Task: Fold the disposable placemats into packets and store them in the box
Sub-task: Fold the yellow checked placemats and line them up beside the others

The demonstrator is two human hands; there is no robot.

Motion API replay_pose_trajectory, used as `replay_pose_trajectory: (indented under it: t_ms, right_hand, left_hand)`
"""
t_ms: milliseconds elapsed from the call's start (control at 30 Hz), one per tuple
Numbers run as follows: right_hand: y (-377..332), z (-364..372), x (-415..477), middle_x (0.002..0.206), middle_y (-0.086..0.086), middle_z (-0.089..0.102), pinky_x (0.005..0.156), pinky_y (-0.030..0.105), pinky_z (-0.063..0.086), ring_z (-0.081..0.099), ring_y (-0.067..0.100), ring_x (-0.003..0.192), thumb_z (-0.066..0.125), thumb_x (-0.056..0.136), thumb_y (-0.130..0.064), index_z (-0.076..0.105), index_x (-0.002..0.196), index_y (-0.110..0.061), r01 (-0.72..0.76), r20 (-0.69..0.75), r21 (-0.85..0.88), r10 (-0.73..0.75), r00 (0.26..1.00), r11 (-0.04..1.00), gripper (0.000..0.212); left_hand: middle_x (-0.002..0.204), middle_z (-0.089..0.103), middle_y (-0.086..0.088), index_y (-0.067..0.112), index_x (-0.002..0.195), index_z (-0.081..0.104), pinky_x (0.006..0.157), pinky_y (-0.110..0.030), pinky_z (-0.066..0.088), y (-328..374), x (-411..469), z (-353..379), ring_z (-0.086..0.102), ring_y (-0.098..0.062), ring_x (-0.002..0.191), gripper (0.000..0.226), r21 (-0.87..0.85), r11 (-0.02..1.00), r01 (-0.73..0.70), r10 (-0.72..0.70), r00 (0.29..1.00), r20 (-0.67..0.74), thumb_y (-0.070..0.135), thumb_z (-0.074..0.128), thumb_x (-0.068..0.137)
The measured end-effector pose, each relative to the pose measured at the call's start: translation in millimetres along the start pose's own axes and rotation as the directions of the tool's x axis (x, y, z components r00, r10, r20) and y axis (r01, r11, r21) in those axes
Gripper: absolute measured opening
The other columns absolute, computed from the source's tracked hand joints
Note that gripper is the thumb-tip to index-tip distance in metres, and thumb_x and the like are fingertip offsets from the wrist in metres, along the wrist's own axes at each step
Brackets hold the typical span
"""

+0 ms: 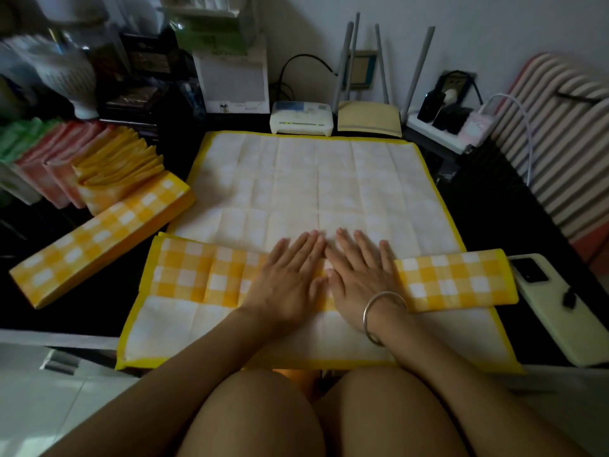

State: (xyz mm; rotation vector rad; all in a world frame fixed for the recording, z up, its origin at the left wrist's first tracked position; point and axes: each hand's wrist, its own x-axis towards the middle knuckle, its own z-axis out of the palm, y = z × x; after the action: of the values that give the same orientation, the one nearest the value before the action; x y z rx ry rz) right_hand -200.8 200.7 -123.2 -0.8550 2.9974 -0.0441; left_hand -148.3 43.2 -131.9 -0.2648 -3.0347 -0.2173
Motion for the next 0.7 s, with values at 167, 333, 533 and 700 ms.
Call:
replay_pose_trajectory:
  t_ms: [167,333,533,700]
  right_hand:
    - [3,2,0,0.159,-0.013,-0.011,0.117,0.05,-0.006,-0.015,0.016,0.146,-0.014,0.08,-0.05,-0.009,0.148,-0.044,0.003,0.011,-0.011,-0.003,1.0,1.0,0.069]
    - [1,3,1,0.16,-0.014,-0.01,0.117,0.05,-0.006,-0.014,0.015,0.146,-0.014,0.08,-0.051,-0.007,0.149,-0.044,-0.007,0.004,-0.01,0.007,1.0,1.0,0.069]
    - [-1,4,1,0.16,-0.014,-0.007,0.117,0.049,-0.005,-0.012,0.015,0.147,-0.013,0.08,-0.051,-0.003,0.149,-0.045,-0.018,-0.015,0.0,0.018,1.0,1.0,0.07]
    - [-3,4,1,0.16,-0.013,0.002,0.117,0.05,-0.002,-0.004,0.016,0.148,-0.006,0.083,-0.051,0.009,0.15,-0.044,-0.025,-0.047,0.007,0.025,0.999,1.0,0.069]
  left_hand:
    - [0.161,0.019,0.004,0.034,0.155,0.021,0.12,-0.044,0.014,-59,-38,-13,0.015,-0.014,0.149,0.062,0.06,0.99,0.13,-0.129,0.991,-0.027,0.056,0.017,0.097]
    - [0.163,0.004,0.009,0.042,0.154,0.003,0.122,-0.045,0.001,-118,-78,-26,-0.001,-0.013,0.15,0.062,0.129,0.969,0.213,-0.219,0.975,0.036,0.063,0.006,0.096]
    - [0.159,0.024,-0.009,0.015,0.154,0.025,0.119,-0.056,0.006,-98,-63,-38,0.015,-0.024,0.149,0.069,0.104,0.977,0.187,-0.179,0.981,-0.08,0.046,0.02,0.092]
    - [0.156,0.033,-0.007,0.012,0.149,0.039,0.12,-0.046,0.014,-27,-30,-25,0.029,-0.023,0.145,0.061,-0.067,0.997,-0.034,0.027,0.994,-0.102,0.037,0.026,0.094]
